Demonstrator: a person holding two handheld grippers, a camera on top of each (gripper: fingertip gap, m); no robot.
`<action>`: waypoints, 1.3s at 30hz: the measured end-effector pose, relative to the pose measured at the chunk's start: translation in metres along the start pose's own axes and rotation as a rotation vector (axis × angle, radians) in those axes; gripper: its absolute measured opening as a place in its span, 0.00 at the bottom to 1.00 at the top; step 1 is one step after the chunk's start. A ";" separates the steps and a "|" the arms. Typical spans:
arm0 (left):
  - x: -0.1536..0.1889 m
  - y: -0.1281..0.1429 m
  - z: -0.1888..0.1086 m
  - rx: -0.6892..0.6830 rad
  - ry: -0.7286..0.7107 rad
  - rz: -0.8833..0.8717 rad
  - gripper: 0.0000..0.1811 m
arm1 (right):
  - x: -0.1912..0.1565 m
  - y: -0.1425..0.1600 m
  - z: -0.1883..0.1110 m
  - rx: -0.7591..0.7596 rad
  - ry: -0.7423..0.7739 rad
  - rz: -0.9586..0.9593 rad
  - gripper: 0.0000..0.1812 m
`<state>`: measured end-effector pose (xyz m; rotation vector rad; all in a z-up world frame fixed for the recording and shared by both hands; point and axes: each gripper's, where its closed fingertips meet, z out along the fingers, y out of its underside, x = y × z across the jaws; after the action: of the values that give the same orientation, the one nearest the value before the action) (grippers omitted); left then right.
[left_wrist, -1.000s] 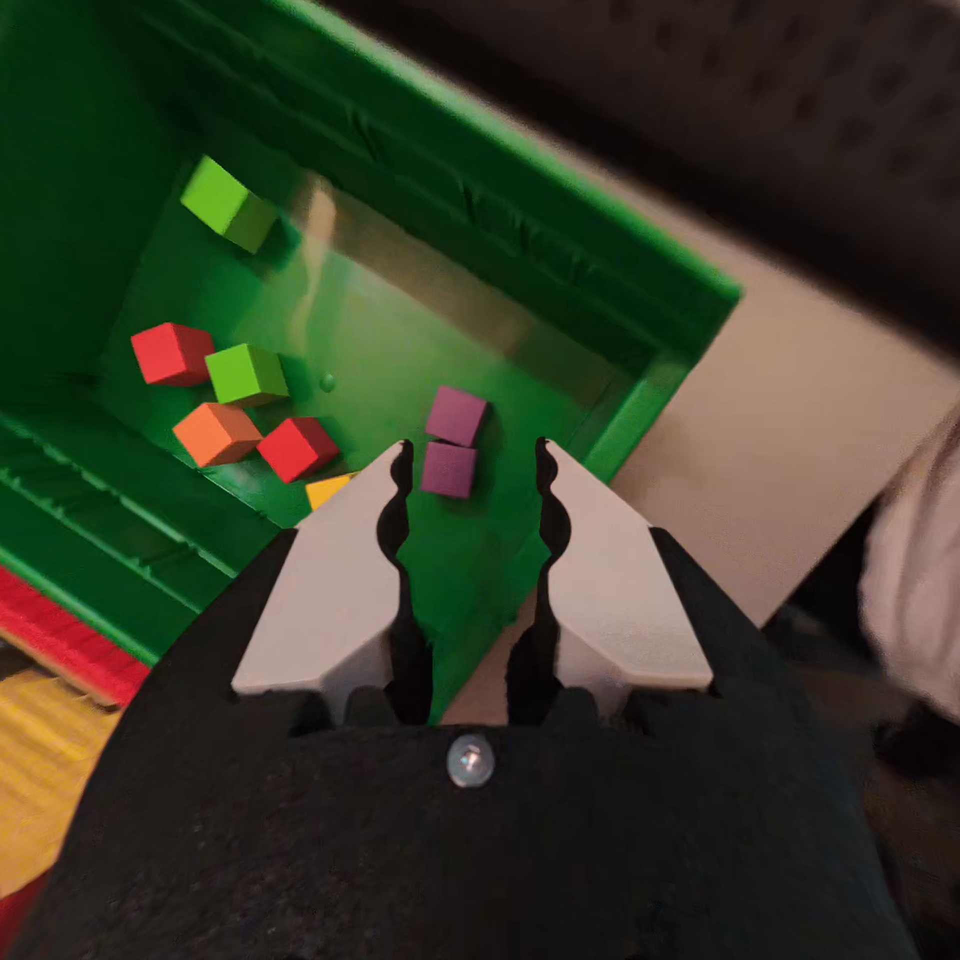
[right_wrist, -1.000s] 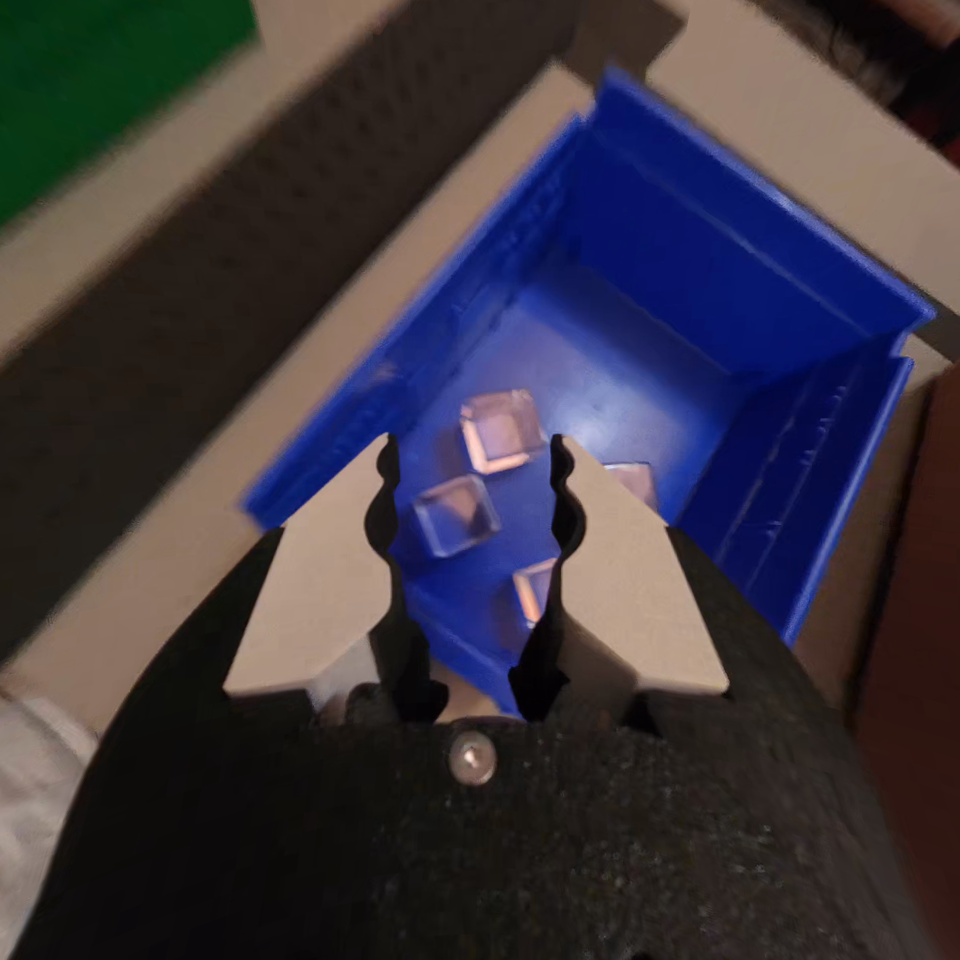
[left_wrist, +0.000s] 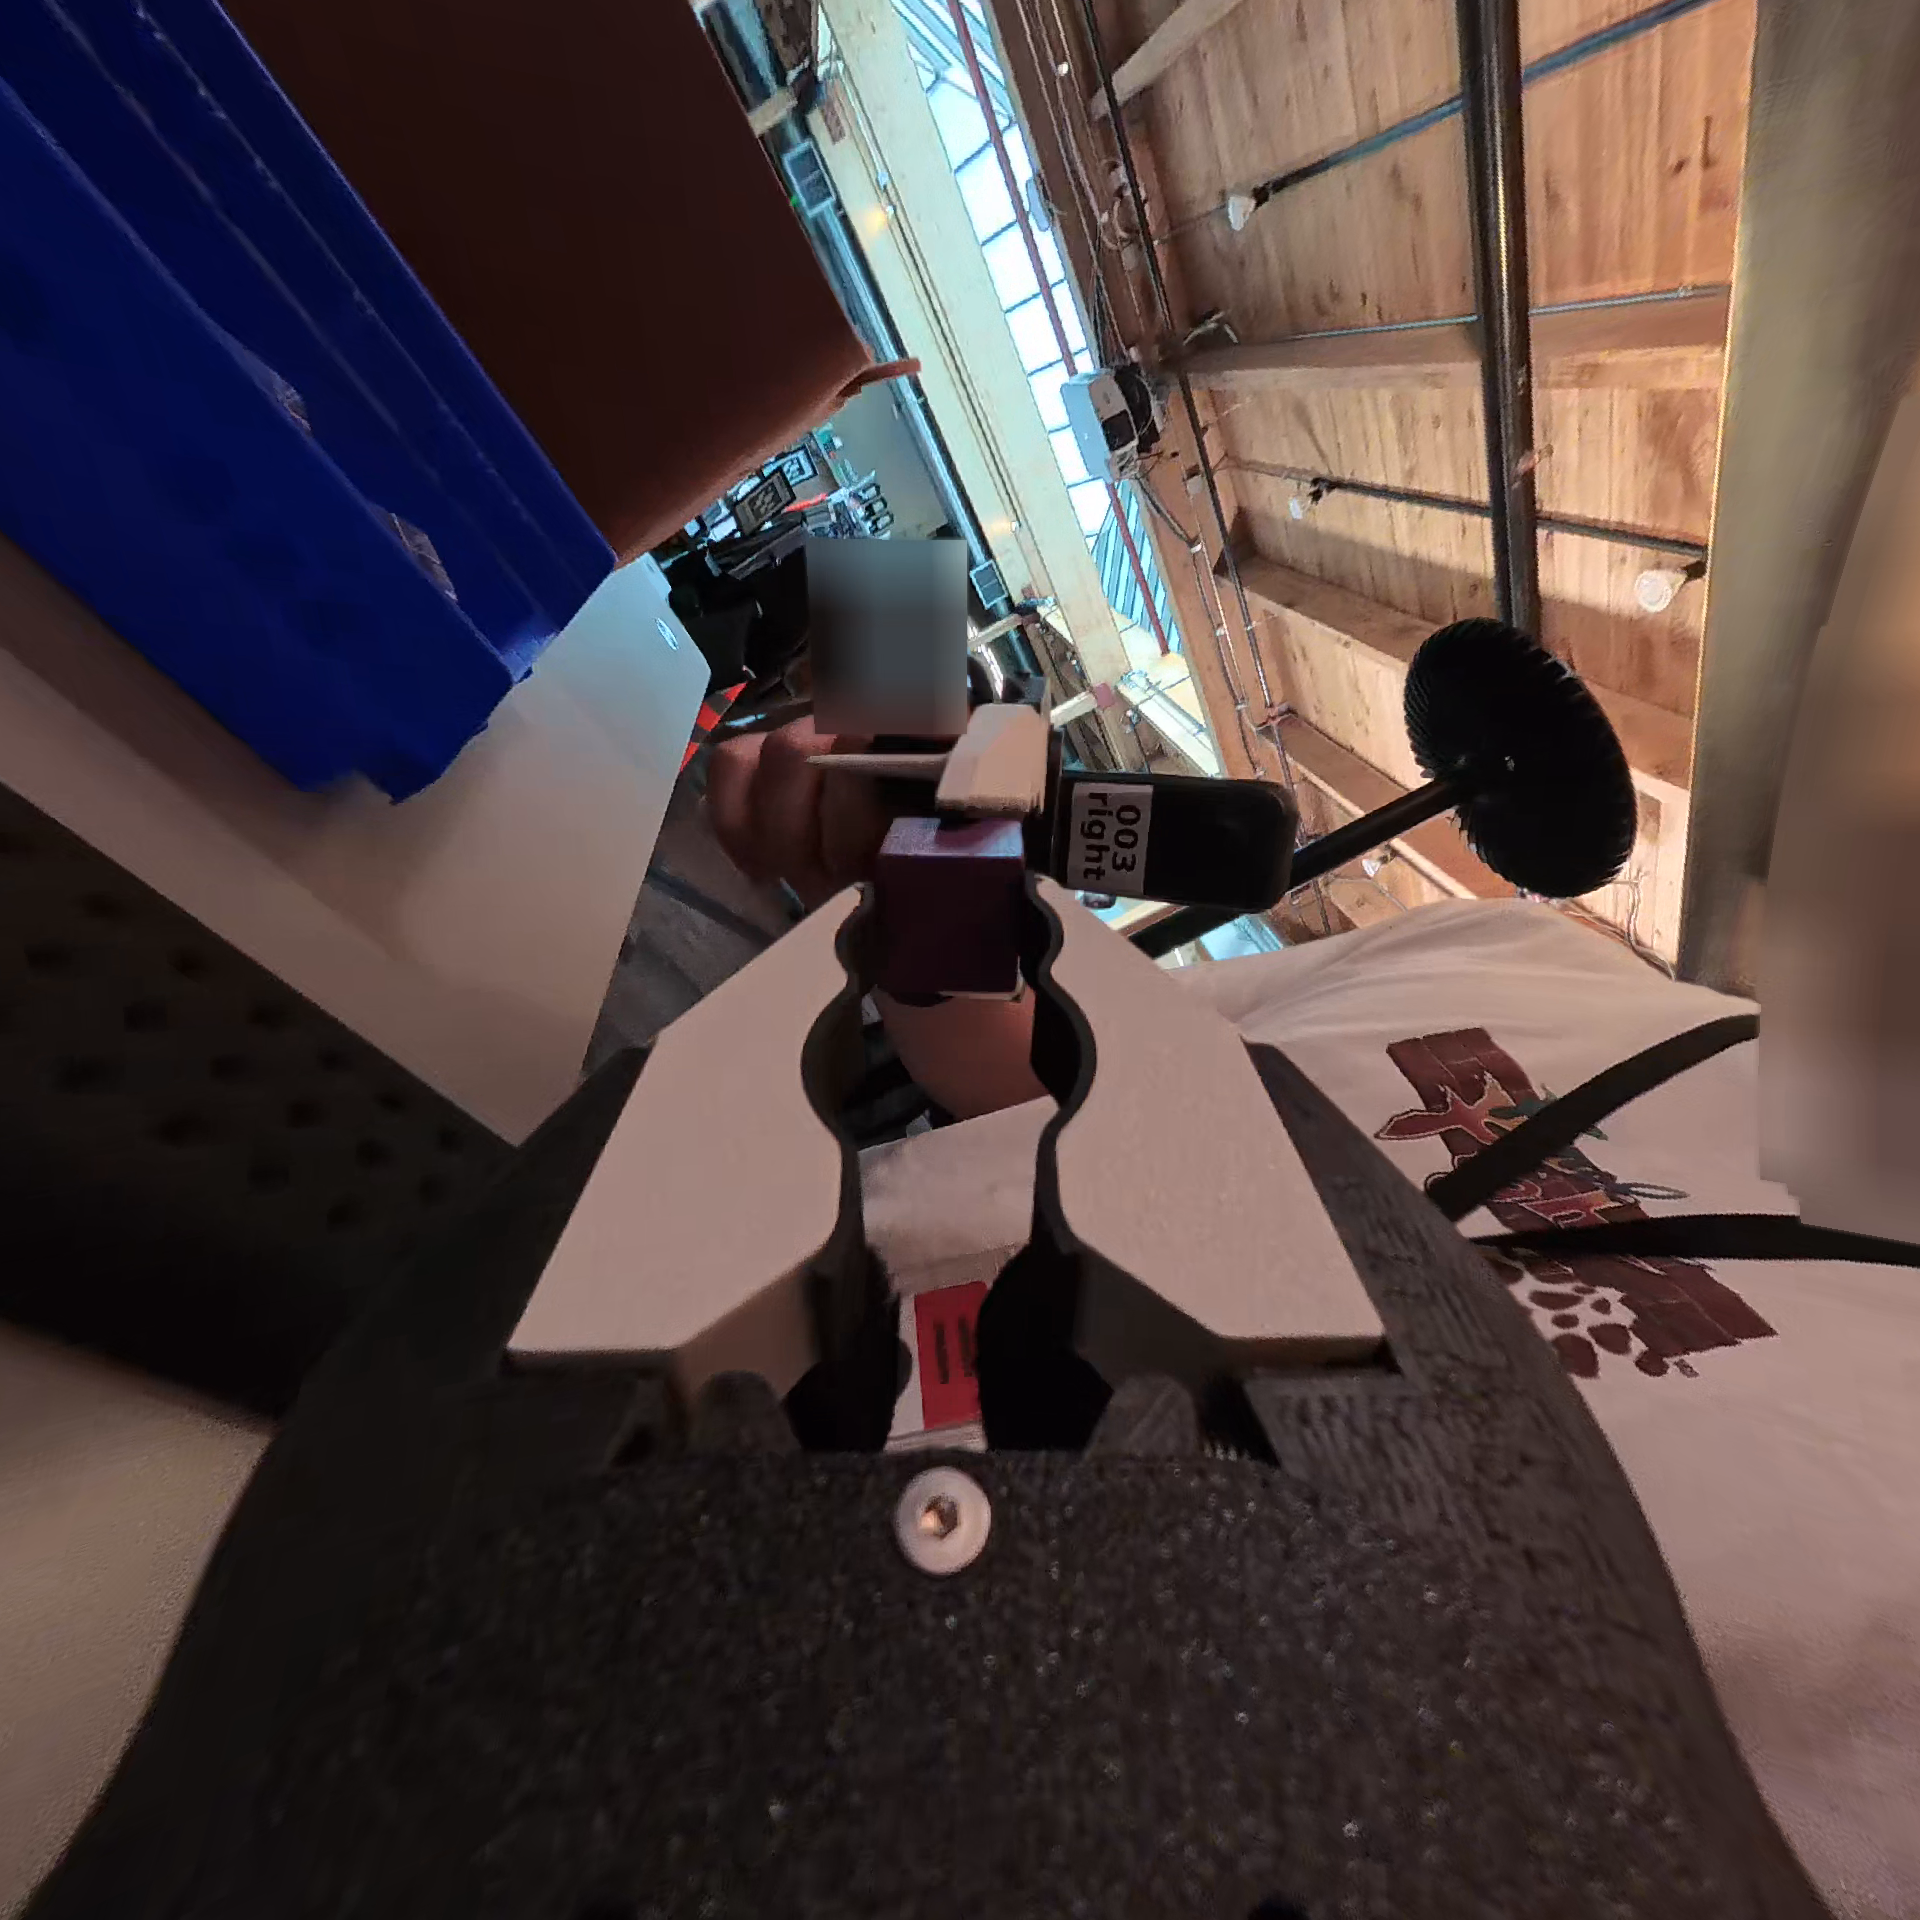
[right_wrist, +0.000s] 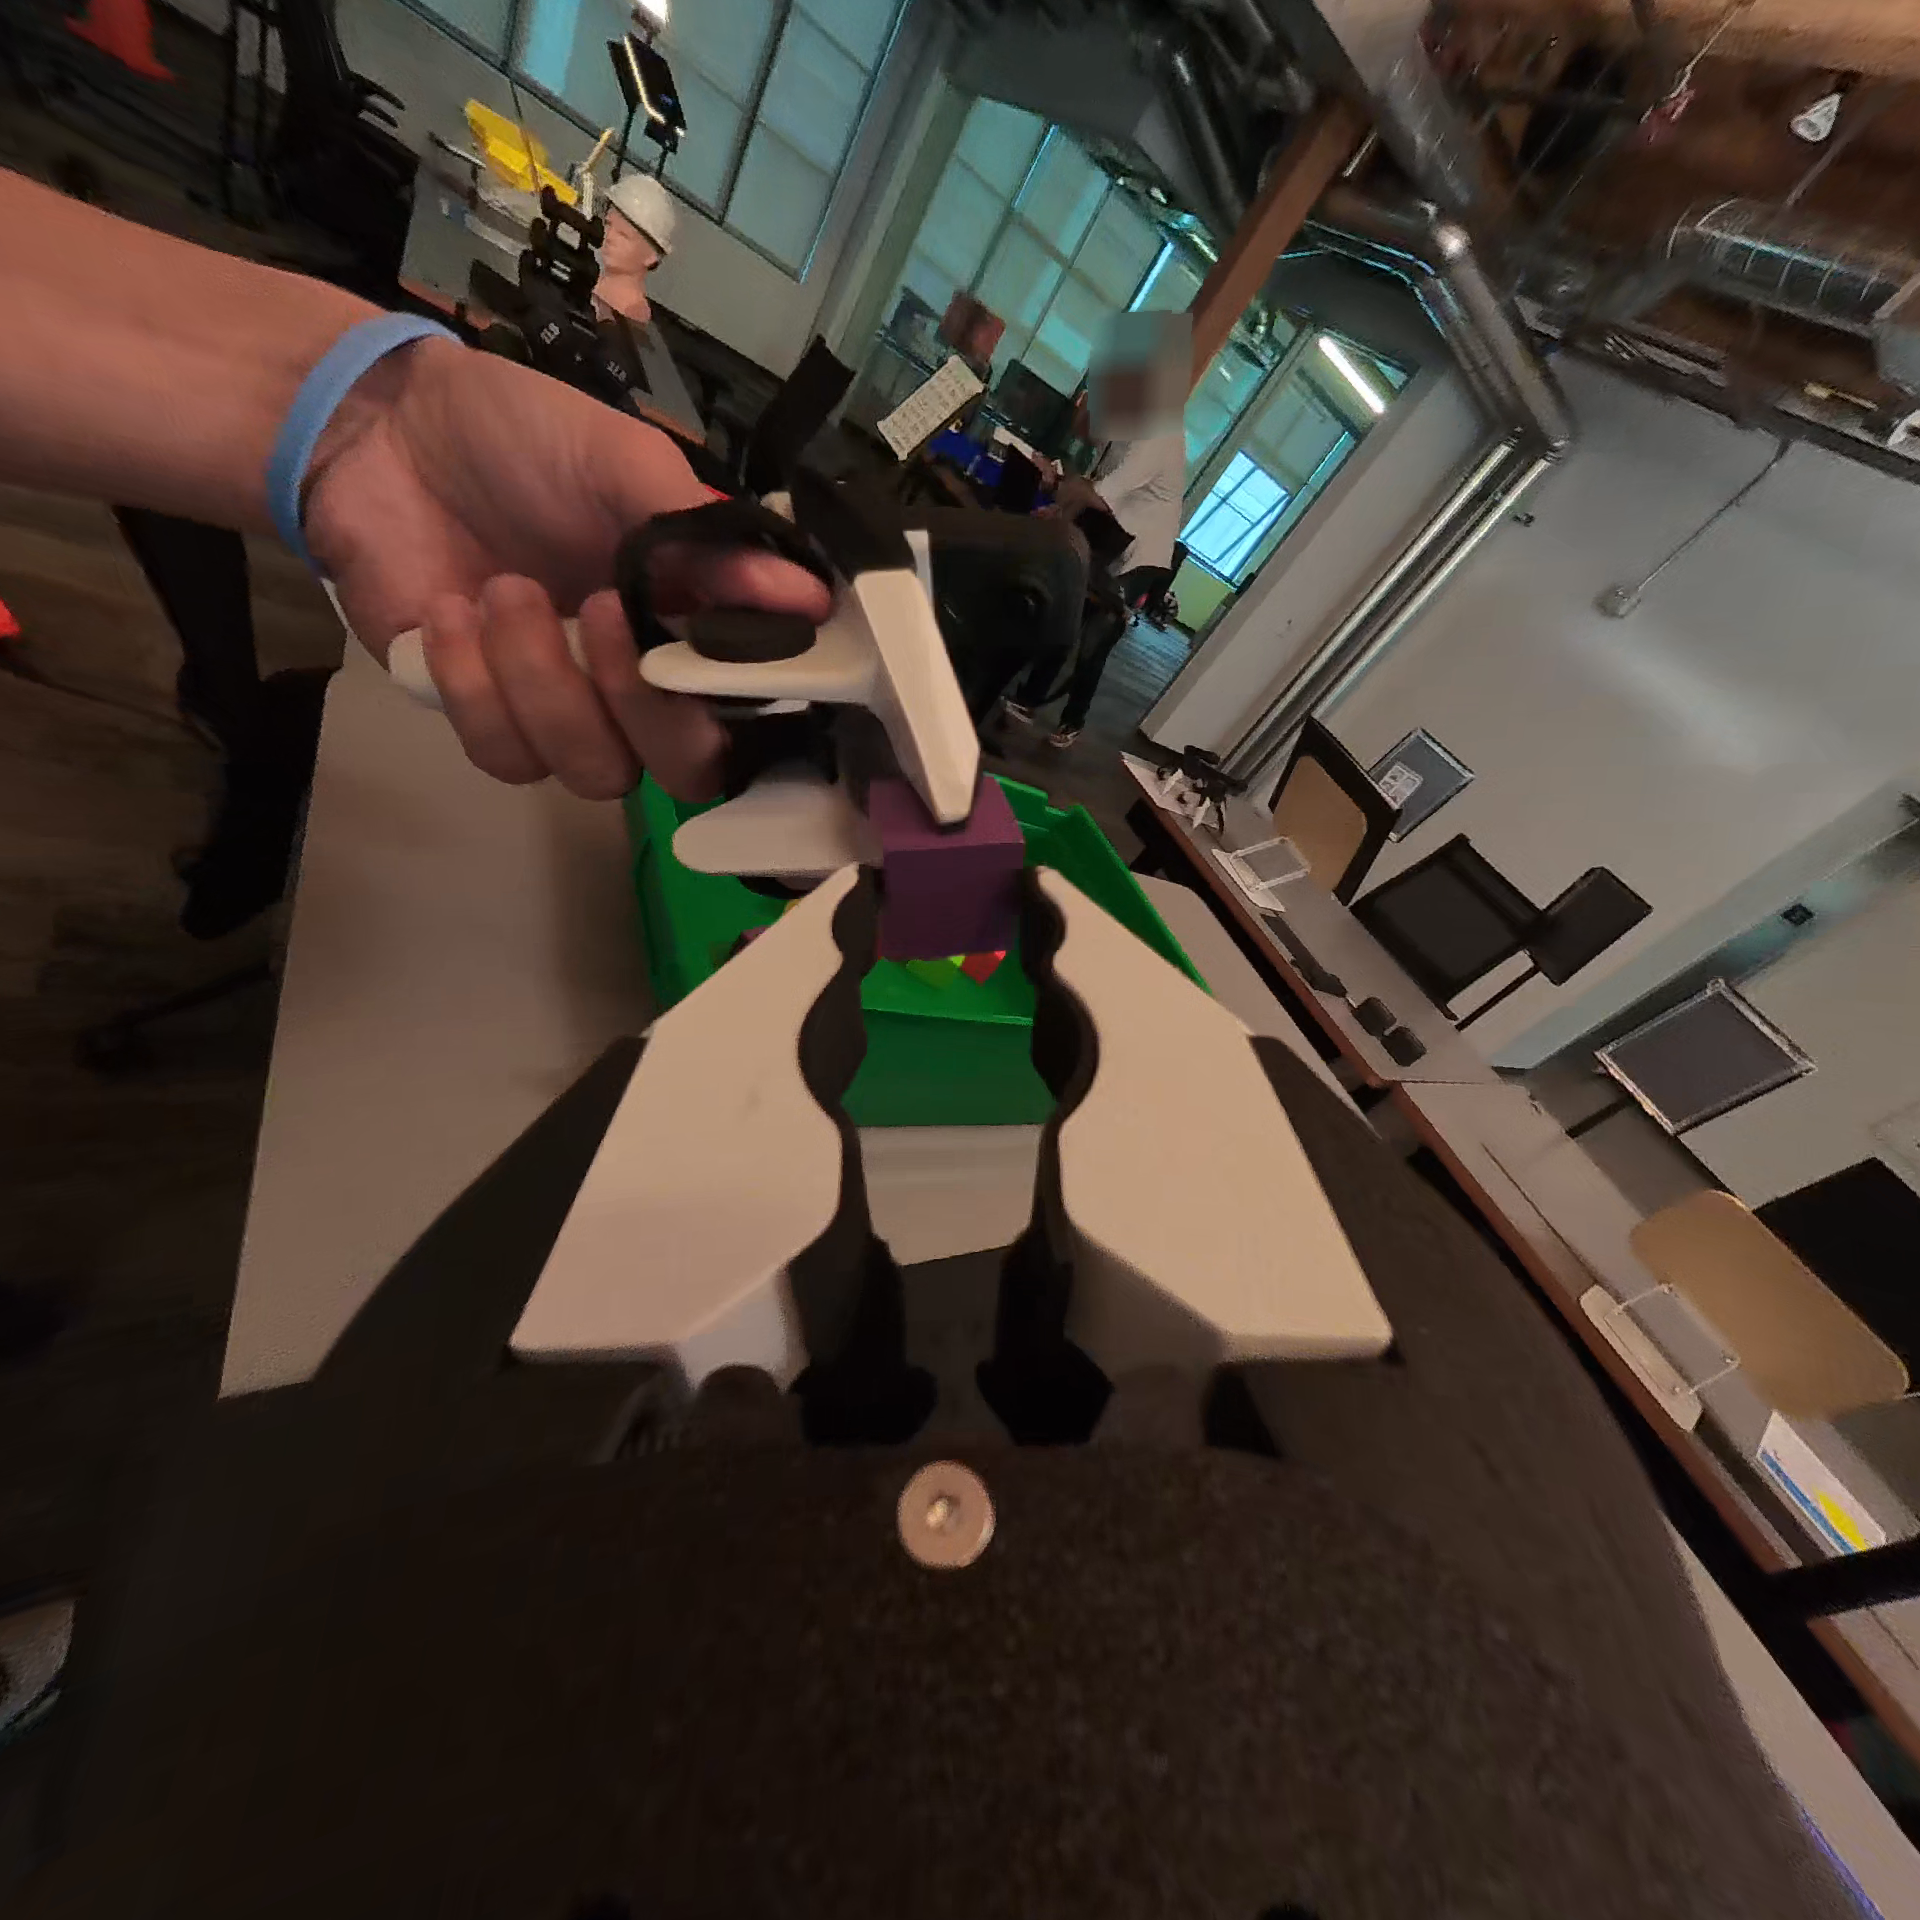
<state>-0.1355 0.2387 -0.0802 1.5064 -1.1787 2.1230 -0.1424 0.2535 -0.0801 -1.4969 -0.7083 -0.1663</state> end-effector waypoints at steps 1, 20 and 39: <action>-0.003 0.002 -0.001 0.004 -0.006 -0.001 0.15 | -0.003 0.003 0.000 -0.012 -0.019 -0.005 0.14; -0.087 0.069 -0.089 0.037 -0.746 0.164 0.31 | -0.045 0.189 -0.016 -1.153 -0.678 0.107 0.14; -0.187 0.014 -0.215 -1.013 -1.383 0.600 0.31 | -0.056 0.104 -0.062 -0.536 -0.327 0.567 0.27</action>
<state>-0.2076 0.4315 -0.2781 2.0236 -2.7098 -0.0117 -0.1122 0.1883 -0.1924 -2.2138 -0.4819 0.3567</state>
